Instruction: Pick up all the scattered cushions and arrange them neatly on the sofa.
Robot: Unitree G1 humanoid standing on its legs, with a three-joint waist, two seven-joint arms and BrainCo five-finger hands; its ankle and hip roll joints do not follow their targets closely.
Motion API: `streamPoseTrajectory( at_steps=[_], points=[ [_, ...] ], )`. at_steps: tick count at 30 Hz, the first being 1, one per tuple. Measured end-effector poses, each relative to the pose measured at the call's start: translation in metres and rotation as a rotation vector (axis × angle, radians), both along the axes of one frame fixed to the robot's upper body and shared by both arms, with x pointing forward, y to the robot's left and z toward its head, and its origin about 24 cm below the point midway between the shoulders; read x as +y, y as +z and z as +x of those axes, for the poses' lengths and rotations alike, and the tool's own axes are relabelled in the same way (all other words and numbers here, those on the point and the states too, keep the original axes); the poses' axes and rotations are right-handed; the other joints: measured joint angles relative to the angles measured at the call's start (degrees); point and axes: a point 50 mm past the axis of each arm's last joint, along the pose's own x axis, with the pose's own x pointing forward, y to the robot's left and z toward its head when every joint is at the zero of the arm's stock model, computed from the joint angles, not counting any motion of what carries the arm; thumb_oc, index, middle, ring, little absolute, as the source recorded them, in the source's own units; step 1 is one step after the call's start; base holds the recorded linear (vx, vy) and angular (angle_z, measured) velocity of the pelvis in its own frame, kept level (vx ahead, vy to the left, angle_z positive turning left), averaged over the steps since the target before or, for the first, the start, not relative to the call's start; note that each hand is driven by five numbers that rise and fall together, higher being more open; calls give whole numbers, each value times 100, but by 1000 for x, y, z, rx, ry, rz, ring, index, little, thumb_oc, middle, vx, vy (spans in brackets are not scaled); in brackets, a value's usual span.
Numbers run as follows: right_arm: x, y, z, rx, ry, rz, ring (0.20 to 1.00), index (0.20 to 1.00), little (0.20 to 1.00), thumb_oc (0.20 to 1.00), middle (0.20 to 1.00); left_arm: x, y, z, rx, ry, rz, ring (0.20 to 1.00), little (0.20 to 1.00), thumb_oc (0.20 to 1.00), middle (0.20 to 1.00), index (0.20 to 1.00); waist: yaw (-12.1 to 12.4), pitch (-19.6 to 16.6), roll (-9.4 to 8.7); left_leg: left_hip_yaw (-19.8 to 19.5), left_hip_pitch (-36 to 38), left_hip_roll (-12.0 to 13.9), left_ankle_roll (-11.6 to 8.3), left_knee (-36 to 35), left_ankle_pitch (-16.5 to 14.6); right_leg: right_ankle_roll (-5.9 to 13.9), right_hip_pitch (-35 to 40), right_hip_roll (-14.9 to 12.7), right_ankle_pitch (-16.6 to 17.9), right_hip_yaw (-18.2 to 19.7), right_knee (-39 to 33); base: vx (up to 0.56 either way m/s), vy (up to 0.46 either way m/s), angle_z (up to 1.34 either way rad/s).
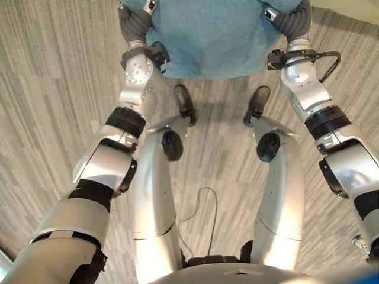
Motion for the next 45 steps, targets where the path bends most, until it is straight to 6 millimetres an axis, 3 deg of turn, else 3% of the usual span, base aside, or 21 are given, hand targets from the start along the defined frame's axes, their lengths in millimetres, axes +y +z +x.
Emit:
streamPoseTrajectory(
  at_steps=[4, 6, 9, 11, 14, 16, 18, 20, 23, 24, 25, 26, 28, 29, 34, 39, 41, 43, 44, 45],
  points=[
    [1, -3, -3, -5, 19, -6, 200, 200, 200, 200, 200, 0, -2, -2, -11, -10, -6, 200, 200, 200, 200, 200, -32, 3, -3, 17, 67, 20, 2, -100, 18, 6, 62, 11, 19, 6, -61, -24, -31, 2],
    [0, 5, -9, -38, 32, -6, 200, 200, 200, 200, 200, -2, 4, -7, -47, -34, -22, 200, 200, 200, 200, 200, -57, 4, -2, 50, 164, -70, -48, -485, 190, 18, 143, 13, 142, 4, -382, -70, -29, 8],
    [1, -3, -12, -36, 51, 17, 200, 200, 200, 200, 200, -5, -4, -10, -44, -52, -47, 200, 200, 200, 200, 200, -125, 0, -1, 59, 695, -266, -62, -1417, 598, 59, 698, 28, 452, -185, -1190, -101, -39, 8],
    [-1, -14, -15, -29, 50, 27, 200, 200, 200, 200, 200, -9, -14, -12, -31, -72, -60, 200, 200, 200, 200, 200, -152, 3, 1, 24, 1160, -364, -122, -1988, 842, 75, 1163, 7, 547, -302, -1618, -64, -35, 15],
    [-6, -38, -20, 3, 35, 51, 200, 200, 200, 200, 200, -17, -40, -23, -14, -105, -55, 200, 200, 200, 200, 200, -161, -191, 15, -190, 1503, -467, -201, -2345, 958, 106, 1548, 38, 474, -344, -1788, -79, -52, 16],
    [-12, -35, -27, -33, 26, 71, 200, 200, 200, 200, 200, -22, -39, -33, -60, -136, -67, 200, 200, 200, 200, 200, -150, 25, 72, -287, 1901, -523, -246, -2722, 1173, 71, 1990, -7, 540, -518, -2042, -27, -63, 20],
    [-11, -52, -28, 7, 23, 74, 200, 200, 200, 200, 200, -22, -59, -35, -12, -131, -76, 200, 200, 200, 200, 200, -139, 46, 67, -445, 2438, -584, -340, -3034, 1285, 68, 2555, -11, 547, -669, -2242, -14, -129, 18],
    [-11, -71, -37, 29, 32, 66, 200, 200, 200, 200, 200, -21, -79, -45, 9, -132, -59, 200, 200, 200, 200, 200, -132, -294, 89, -601, 2648, -609, -446, -3264, 1374, 54, 2805, -8, 476, -816, -2326, 3, -139, 18],
    [-15, -76, -47, -3, 34, 78, 200, 200, 200, 200, 200, -22, -83, -60, -39, -159, -36, 200, 200, 200, 200, 200, -43, -390, 94, -878, 3198, -651, -655, -3709, 1591, -70, 3353, -4, 368, -1113, -2421, 31, -214, 32],
    [-16, -79, -49, -5, 37, 76, 200, 200, 200, 200, 200, -18, -94, -65, -24, -160, -63, 200, 200, 200, 200, 200, 96, -291, 173, -1055, 3630, -636, -710, -3872, 1643, -104, 3828, 64, 263, -1211, -2313, 45, -412, 47],
    [-17, -90, -51, 27, 35, 70, 200, 200, 200, 200, 200, -20, -104, -70, 0, -170, -79, 200, 200, 200, 200, 200, 84, -98, 276, -1270, 4100, -672, -782, -4078, 1790, -129, 4382, 20, 199, -1498, -2394, 25, -304, 68],
    [-19, -109, -56, 78, 27, 75, 200, 200, 200, 200, 200, -23, -125, -77, 57, -181, -97, 200, 200, 200, 200, 200, 98, -303, 339, -1474, 4359, -674, -856, -4408, 1963, -153, 4676, 67, 152, -1652, -2530, 66, -242, 85],
    [-21, -140, -67, 154, 31, 86, 200, 200, 200, 200, 200, -23, -154, -92, 128, -197, -102, 200, 200, 200, 200, 200, 222, -841, 330, -1798, 4566, -641, -966, -4818, 2002, -227, 4980, 138, -75, -1947, -2657, 126, -229, 86],
    [-24, -151, -73, 182, 25, 78, 200, 200, 200, 200, 200, -21, -166, -99, 158, -204, -95, 200, 200, 200, 200, 200, 368, -956, 324, -2029, 4882, -601, -992, -5007, 2026, -289, 5407, 177, -227, -2293, -2691, 135, -176, 81],
    [-22, -176, -82, 267, 47, 97, 200, 200, 200, 200, 200, -13, -185, -109, 215, -205, -83, 200, 200, 200, 200, 200, 416, -1089, 388, -2236, 5471, -508, -929, -5060, 2072, -338, 6478, 144, -564, -3030, -2681, 126, -39, 68],
    [-24, -194, -92, 335, 55, 95, 200, 200, 200, 200, 200, -9, -200, -118, 269, -199, -80, 200, 200, 200, 200, 200, 358, -1112, 383, -2205, 6051, -639, -890, -5052, 2021, -179, 7322, 32, -571, -3162, -3002, 166, 181, 27],
    [-23, -200, -94, 367, 76, 79, 200, 200, 200, 200, 200, -3, -206, -121, 296, -194, -53, 200, 200, 200, 200, 200, 356, -1120, 348, -1982, 6404, -736, -772, -4855, 1768, 13, 7761, -32, -444, -2999, -3268, 199, 265, -25],
    [-23, -204, -96, 380, 79, 78, 200, 200, 200, 200, 200, -3, -209, -123, 307, -199, -49, 200, 200, 200, 200, 200, 355, -1158, 315, -1877, 6613, -820, -746, -4866, 1733, 117, 7975, -91, -372, -2914, -3401, 173, 369, -20],
    [-25, -208, -99, 402, 76, 75, 200, 200, 200, 200, 200, -3, -211, -125, 320, -196, -21, 200, 200, 200, 200, 200, 331, -1173, 275, -1705, 6861, -972, -543, -4705, 1451, 222, 8236, -268, -275, -2800, -3401, 143, 500, -39],
    [-24, -212, -101, 419, 80, 76, 200, 200, 200, 200, 200, -4, -218, -129, 343, -195, -16, 200, 200, 200, 200, 200, 238, -1269, 260, -1513, 7001, -1120, -455, -4560, 1361, 308, 8221, -455, -24, -2640, -3154, 120, 436, -37]
  ],
)
